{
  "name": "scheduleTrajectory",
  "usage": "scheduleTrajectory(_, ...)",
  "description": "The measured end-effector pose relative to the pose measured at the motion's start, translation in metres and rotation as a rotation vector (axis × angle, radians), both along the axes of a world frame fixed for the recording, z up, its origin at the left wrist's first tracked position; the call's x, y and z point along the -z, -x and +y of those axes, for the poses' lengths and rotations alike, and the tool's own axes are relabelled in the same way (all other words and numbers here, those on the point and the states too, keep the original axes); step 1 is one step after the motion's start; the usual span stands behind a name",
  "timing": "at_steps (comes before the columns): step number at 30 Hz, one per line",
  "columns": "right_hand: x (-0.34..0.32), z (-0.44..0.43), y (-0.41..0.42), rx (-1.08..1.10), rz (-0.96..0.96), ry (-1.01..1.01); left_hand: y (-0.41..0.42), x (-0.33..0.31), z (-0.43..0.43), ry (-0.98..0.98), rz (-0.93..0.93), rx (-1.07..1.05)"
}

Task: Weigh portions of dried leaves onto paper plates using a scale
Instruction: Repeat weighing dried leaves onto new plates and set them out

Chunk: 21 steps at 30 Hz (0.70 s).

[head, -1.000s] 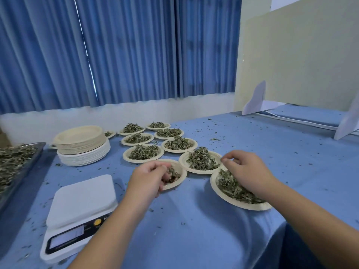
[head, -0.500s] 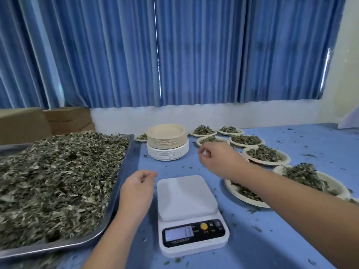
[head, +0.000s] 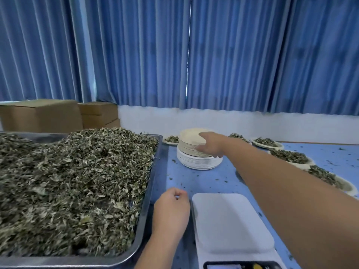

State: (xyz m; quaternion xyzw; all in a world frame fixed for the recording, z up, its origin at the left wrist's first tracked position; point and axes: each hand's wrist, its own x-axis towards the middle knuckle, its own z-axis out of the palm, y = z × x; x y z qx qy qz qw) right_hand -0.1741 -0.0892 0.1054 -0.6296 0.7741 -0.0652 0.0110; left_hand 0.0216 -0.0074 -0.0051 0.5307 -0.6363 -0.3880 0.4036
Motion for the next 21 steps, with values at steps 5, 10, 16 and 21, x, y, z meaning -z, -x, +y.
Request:
scheduleTrajectory(5, 0.004, -0.011, -0.004, 0.003, 0.002, 0.019, 0.001, 0.0, -0.001, -0.021, 0.013, -0.007)
scheduleTrajectory(10, 0.003, -0.013, -0.002, 0.03, 0.016, 0.122, -0.001, 0.0, -0.002, -0.058, 0.065, 0.022)
scheduleTrajectory(16, 0.001, -0.007, 0.002, 0.04, -0.071, 0.222, -0.002, -0.001, -0.002, -0.059, 0.071, 0.048)
scheduleTrajectory(21, -0.001, -0.003, 0.003, 0.059, -0.184, 0.244, -0.002, 0.0, -0.002, -0.07, 0.082, 0.068)
